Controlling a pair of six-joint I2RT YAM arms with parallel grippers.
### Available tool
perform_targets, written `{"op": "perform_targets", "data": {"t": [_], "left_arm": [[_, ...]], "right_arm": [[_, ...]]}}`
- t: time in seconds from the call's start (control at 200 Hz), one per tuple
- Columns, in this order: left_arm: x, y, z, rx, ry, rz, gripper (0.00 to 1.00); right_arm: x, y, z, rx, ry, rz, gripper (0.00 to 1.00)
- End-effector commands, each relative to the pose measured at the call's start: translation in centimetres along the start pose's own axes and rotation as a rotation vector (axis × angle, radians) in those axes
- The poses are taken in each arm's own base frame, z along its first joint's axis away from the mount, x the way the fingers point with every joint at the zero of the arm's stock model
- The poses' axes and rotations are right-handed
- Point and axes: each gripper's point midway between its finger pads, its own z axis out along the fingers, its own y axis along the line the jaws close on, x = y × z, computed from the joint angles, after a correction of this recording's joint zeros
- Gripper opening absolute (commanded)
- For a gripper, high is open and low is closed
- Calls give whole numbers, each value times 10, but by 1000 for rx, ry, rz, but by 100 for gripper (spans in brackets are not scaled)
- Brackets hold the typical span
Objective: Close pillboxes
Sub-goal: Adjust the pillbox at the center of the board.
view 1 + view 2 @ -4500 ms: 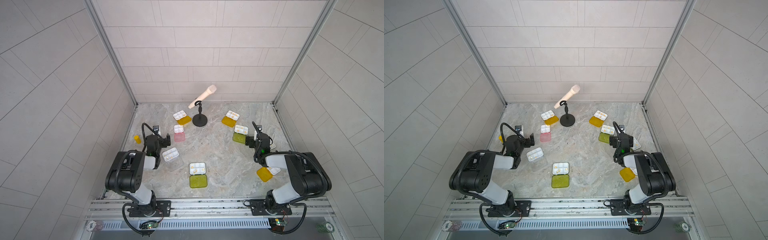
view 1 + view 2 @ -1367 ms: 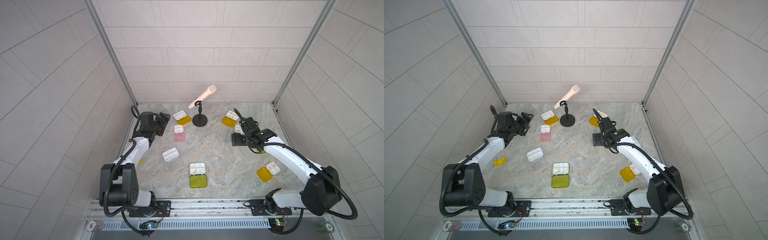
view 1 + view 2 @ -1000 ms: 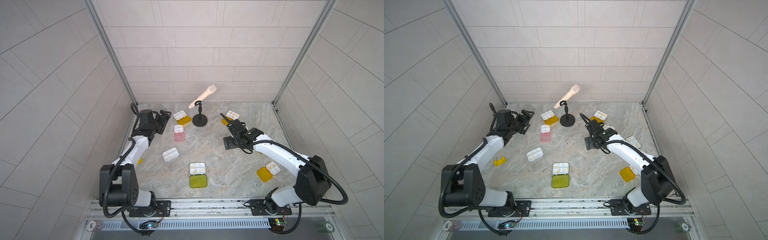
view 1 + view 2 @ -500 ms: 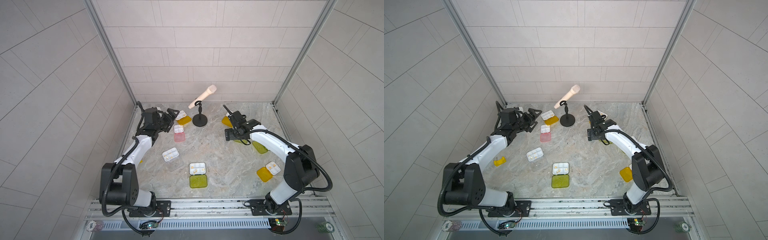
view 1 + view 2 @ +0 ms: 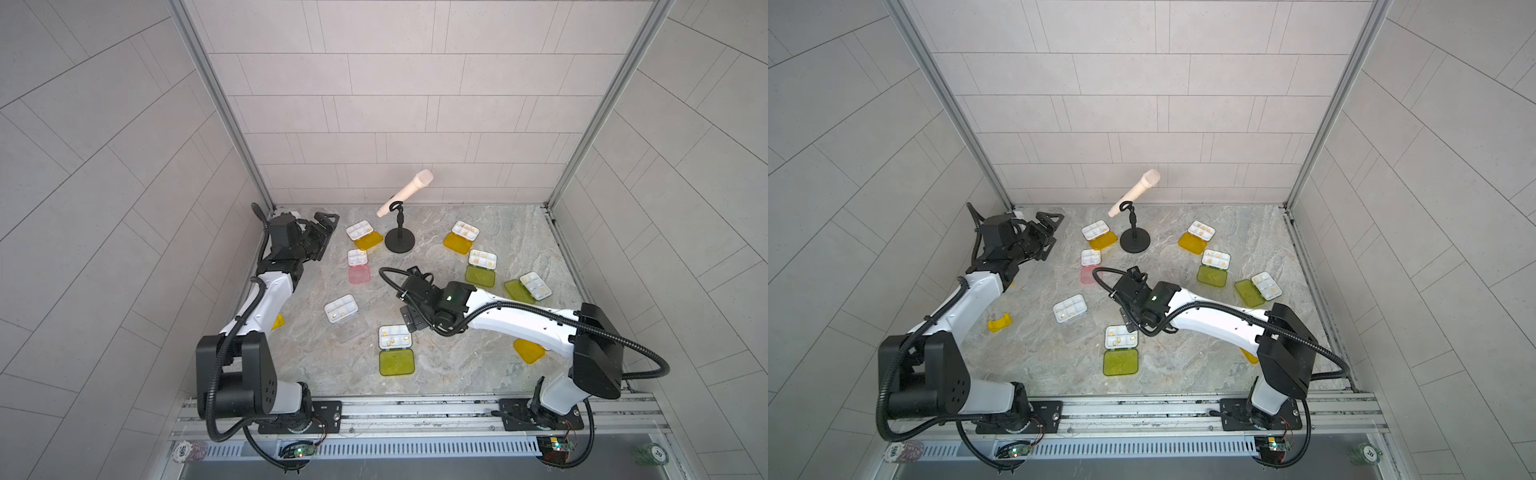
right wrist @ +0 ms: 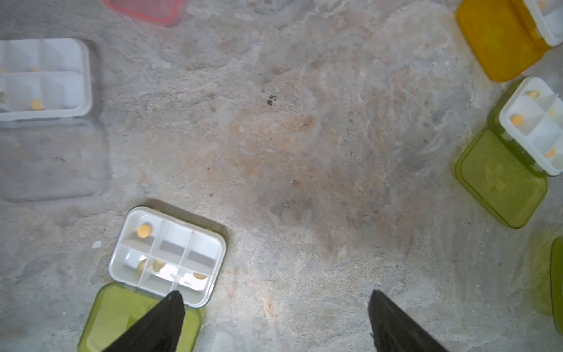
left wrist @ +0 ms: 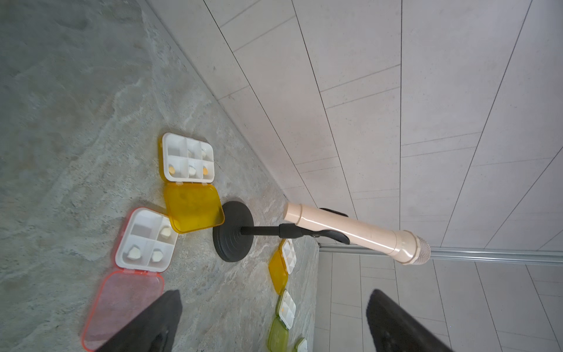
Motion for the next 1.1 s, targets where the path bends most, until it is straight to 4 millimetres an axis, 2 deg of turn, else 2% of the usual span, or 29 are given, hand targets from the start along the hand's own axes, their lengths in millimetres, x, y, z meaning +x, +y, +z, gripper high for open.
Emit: {"op": "perform_targets", "data": {"t": [0.0,0.165,0.465,0.675,0.891,1.096], "left_arm": [[-13,-6,-11,22,-49,5,100],[-23,-1,-14,14,-72,-3,100],[-43,14,-20,-6,-117,-33,100],[-65,25,-32,-24,-174,-52,100],[-87,38,-47,-52,-232,-77,100],[-93,46,-50,-64,-246,-97,100]], "right_arm": [[-1,24,-3,38,-16,-28,97],[5,59,4,54,-6,-120,99],[16,98,17,55,11,-218,99],[25,111,27,76,31,-261,99],[32,114,37,101,44,-275,100],[40,121,43,112,59,-314,99]]}}
